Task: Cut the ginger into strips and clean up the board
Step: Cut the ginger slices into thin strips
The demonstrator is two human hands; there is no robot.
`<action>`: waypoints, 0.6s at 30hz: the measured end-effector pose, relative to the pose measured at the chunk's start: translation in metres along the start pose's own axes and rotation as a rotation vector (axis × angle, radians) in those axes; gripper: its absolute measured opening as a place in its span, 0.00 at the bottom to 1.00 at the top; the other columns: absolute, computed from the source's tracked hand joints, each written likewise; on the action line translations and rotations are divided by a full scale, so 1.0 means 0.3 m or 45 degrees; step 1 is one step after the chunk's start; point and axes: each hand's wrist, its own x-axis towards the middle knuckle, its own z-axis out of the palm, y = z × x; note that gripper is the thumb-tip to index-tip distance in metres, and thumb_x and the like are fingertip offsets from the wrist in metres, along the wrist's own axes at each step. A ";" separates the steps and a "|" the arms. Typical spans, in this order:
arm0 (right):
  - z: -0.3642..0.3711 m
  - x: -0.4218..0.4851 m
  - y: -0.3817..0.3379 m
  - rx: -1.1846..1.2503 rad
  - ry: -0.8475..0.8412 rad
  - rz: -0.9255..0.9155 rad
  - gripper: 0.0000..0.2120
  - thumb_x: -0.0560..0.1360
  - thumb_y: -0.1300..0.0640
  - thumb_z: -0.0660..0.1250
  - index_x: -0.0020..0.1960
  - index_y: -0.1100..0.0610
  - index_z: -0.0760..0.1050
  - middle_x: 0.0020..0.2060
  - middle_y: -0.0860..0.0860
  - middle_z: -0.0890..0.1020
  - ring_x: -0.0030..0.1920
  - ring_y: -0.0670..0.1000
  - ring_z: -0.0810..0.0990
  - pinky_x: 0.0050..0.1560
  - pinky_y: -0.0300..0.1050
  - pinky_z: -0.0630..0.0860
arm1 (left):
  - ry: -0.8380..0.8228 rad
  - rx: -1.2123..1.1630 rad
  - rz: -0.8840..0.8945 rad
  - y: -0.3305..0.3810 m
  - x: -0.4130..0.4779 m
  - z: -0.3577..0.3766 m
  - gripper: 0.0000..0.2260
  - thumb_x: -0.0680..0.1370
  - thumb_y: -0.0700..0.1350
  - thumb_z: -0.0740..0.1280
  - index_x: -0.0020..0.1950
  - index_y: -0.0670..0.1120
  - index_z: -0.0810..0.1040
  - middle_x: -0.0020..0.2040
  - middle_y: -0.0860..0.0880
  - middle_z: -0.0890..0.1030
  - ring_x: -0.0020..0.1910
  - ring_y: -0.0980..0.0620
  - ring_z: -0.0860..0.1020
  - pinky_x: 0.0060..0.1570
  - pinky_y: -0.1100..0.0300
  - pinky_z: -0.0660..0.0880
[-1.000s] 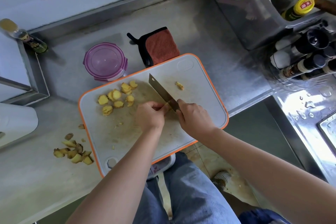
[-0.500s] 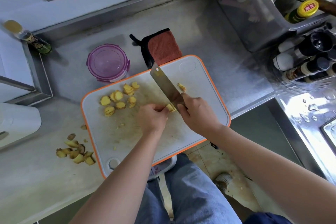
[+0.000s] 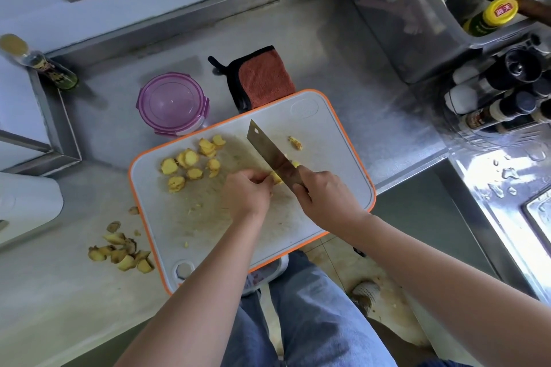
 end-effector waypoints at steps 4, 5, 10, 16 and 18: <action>0.010 0.025 -0.011 -0.061 -0.043 0.002 0.06 0.81 0.56 0.55 0.54 0.58 0.67 0.30 0.49 0.65 0.33 0.53 0.69 0.32 0.45 0.63 | -0.025 -0.016 -0.015 0.001 0.009 -0.002 0.12 0.70 0.40 0.76 0.31 0.54 0.80 0.32 0.48 0.84 0.35 0.45 0.84 0.43 0.44 0.81; 0.016 0.032 -0.014 -0.092 -0.047 0.004 0.08 0.81 0.56 0.54 0.56 0.59 0.68 0.31 0.49 0.66 0.34 0.54 0.70 0.33 0.45 0.64 | -0.027 -0.012 -0.012 -0.001 0.010 -0.002 0.11 0.70 0.40 0.76 0.31 0.54 0.80 0.32 0.48 0.84 0.35 0.45 0.84 0.43 0.44 0.81; 0.036 0.079 -0.040 0.017 0.060 0.049 0.06 0.81 0.56 0.55 0.50 0.59 0.66 0.33 0.52 0.70 0.33 0.56 0.70 0.33 0.47 0.64 | -0.024 -0.014 -0.003 -0.001 0.006 -0.006 0.12 0.71 0.38 0.75 0.30 0.51 0.80 0.29 0.47 0.82 0.33 0.44 0.83 0.40 0.46 0.81; 0.009 0.076 -0.034 0.120 0.137 0.044 0.08 0.80 0.57 0.57 0.43 0.56 0.63 0.27 0.50 0.67 0.28 0.54 0.68 0.29 0.45 0.61 | -0.032 -0.070 -0.041 0.002 0.001 -0.012 0.11 0.72 0.37 0.74 0.32 0.48 0.79 0.28 0.48 0.81 0.29 0.49 0.81 0.33 0.59 0.79; 0.000 0.056 -0.029 0.089 0.121 0.013 0.08 0.81 0.56 0.57 0.43 0.55 0.62 0.27 0.48 0.66 0.28 0.52 0.67 0.29 0.44 0.60 | -0.031 -0.087 -0.036 0.002 -0.001 -0.010 0.11 0.72 0.37 0.74 0.32 0.48 0.79 0.28 0.49 0.81 0.28 0.52 0.80 0.31 0.61 0.77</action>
